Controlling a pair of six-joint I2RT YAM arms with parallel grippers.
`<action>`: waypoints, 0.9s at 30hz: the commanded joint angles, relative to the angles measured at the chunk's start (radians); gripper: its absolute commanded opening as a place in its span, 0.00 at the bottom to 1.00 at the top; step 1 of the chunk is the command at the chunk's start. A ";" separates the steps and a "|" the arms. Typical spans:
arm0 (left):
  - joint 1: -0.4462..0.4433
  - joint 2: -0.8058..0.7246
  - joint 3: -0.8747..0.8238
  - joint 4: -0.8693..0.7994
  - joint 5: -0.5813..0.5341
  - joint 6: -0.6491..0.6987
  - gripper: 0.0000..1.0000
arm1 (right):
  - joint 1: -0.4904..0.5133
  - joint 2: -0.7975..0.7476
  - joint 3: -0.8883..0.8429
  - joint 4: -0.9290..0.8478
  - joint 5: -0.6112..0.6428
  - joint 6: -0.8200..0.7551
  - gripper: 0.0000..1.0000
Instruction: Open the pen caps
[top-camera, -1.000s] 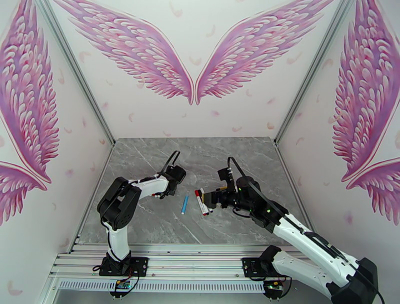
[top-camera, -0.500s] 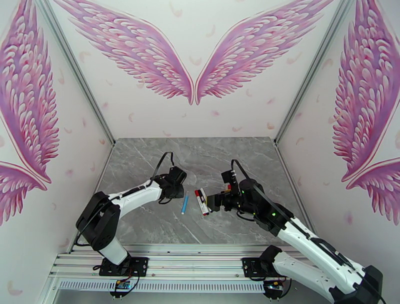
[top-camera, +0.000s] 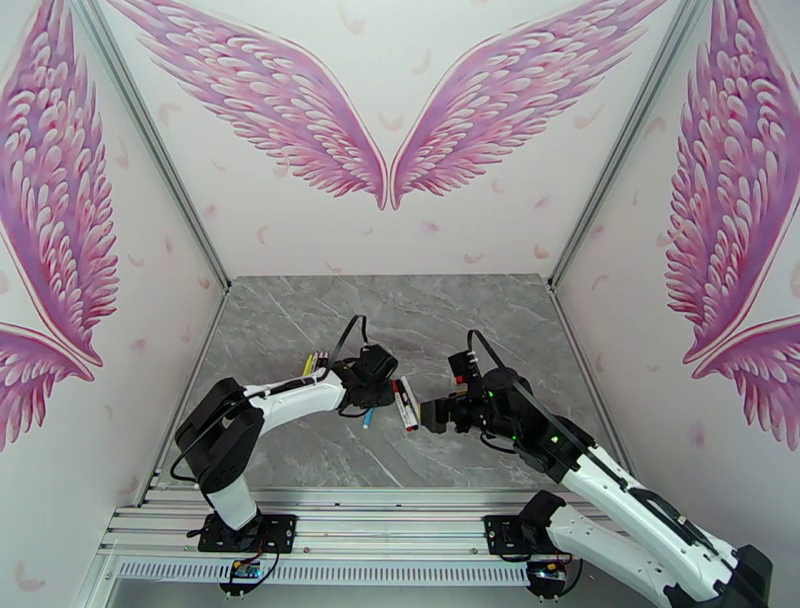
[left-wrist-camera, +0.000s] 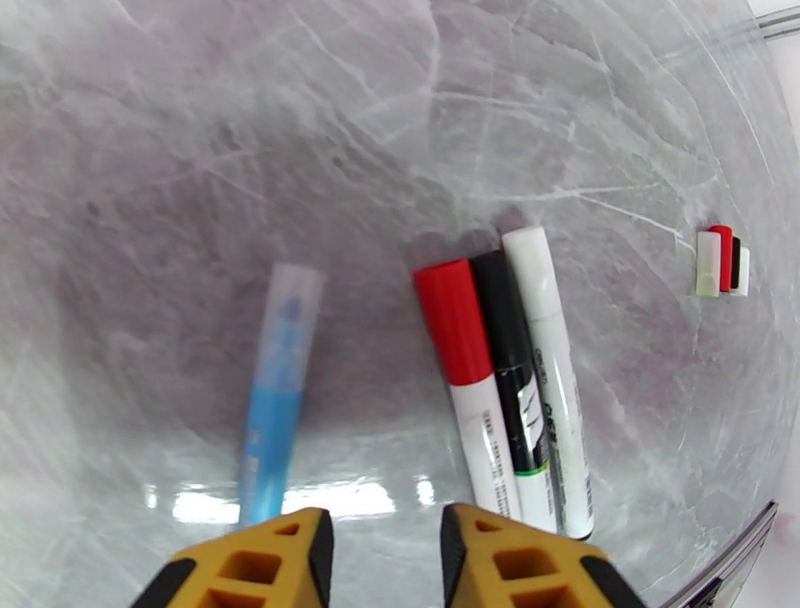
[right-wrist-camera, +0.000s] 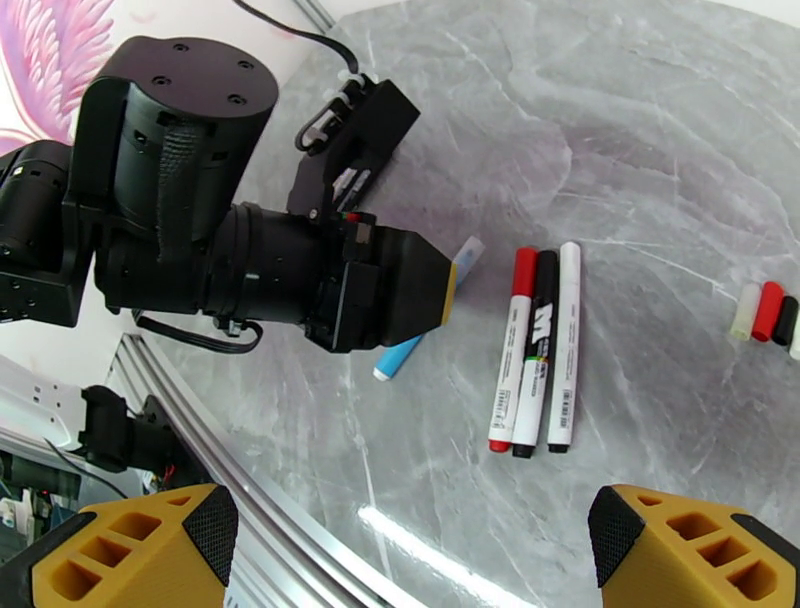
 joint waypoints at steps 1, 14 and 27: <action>-0.022 0.040 0.072 0.022 0.007 -0.039 0.36 | 0.008 -0.022 -0.016 -0.013 0.019 -0.005 0.99; -0.054 0.148 0.179 -0.019 -0.017 -0.060 0.45 | 0.006 -0.056 -0.028 -0.039 0.044 -0.008 0.99; -0.071 0.201 0.212 -0.082 -0.071 -0.064 0.40 | 0.007 -0.070 -0.042 -0.044 0.058 -0.002 0.99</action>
